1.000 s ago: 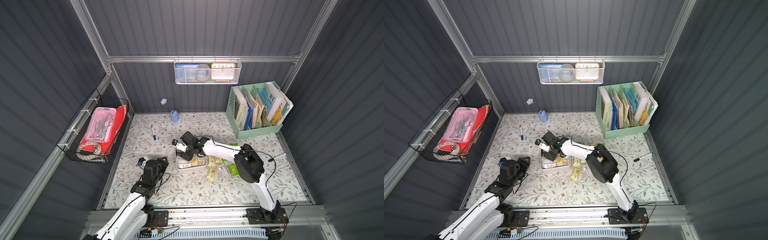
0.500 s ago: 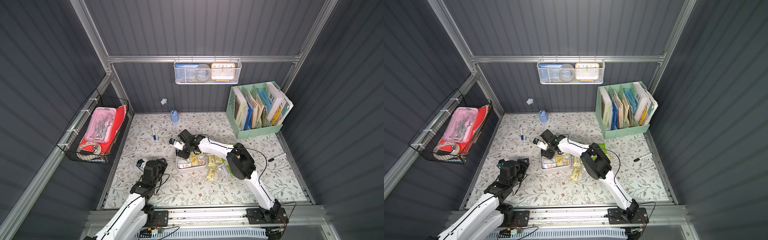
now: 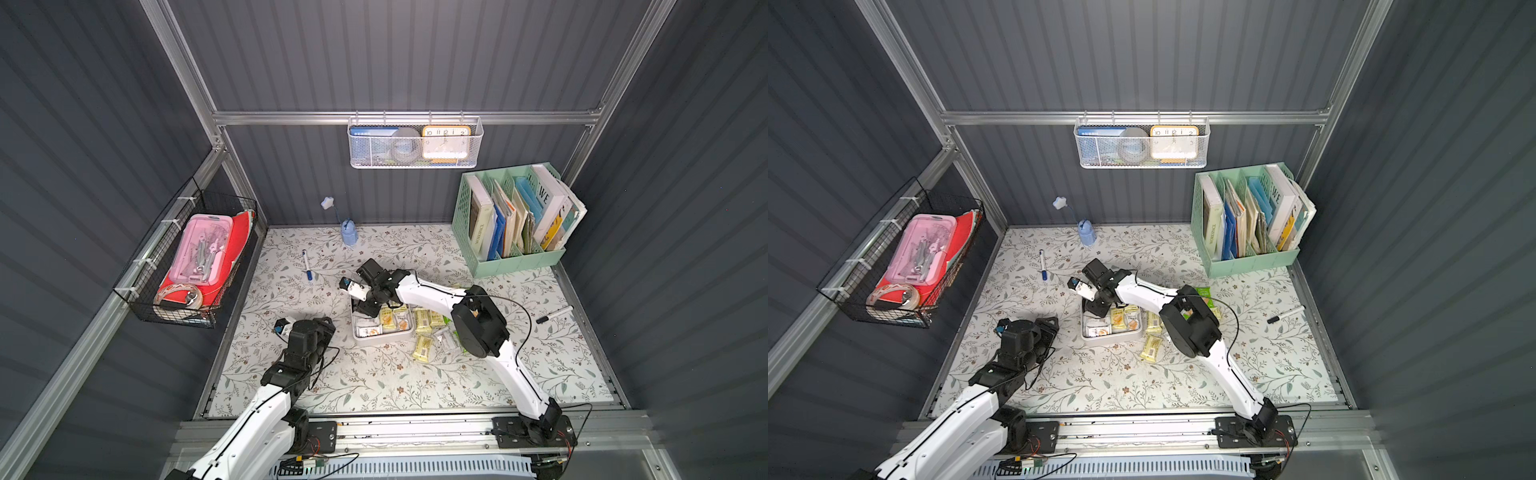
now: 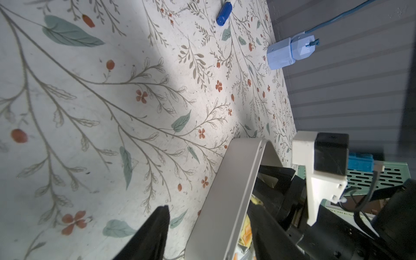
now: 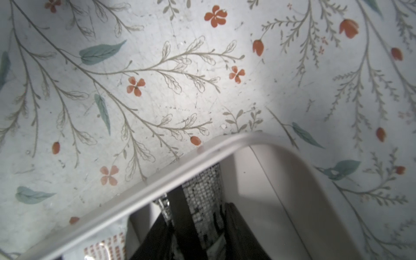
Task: Take the cookies out of the storage box
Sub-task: Pick up the cookie from the storage box, then place the cookie at the center of the board.
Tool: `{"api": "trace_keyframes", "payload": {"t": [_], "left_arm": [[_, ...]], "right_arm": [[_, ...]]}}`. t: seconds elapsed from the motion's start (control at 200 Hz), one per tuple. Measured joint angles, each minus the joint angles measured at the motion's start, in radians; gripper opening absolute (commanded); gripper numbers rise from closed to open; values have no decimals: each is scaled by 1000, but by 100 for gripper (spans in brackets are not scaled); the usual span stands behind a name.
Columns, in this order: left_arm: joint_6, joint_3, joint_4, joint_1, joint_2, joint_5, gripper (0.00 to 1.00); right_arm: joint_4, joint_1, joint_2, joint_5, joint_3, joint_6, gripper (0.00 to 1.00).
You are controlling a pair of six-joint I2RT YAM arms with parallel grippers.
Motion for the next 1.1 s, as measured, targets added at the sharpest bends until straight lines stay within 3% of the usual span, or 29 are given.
{"api": "trace_keyframes", "payload": {"t": [0.31, 0.66, 0.94, 1.101], "left_arm": [[3, 30, -14, 0, 8, -9, 62], [40, 65, -63, 0, -11, -12, 62], [206, 254, -45, -6, 163, 103, 61], [275, 358, -41, -79, 309, 137, 61]], "right_arm": [[4, 3, -90, 13, -86, 40, 29], [79, 9, -444, 69, -378, 150, 25], [115, 20, -904, 208, -877, 468, 25], [85, 20, -1070, 275, -1089, 682, 25]]}}
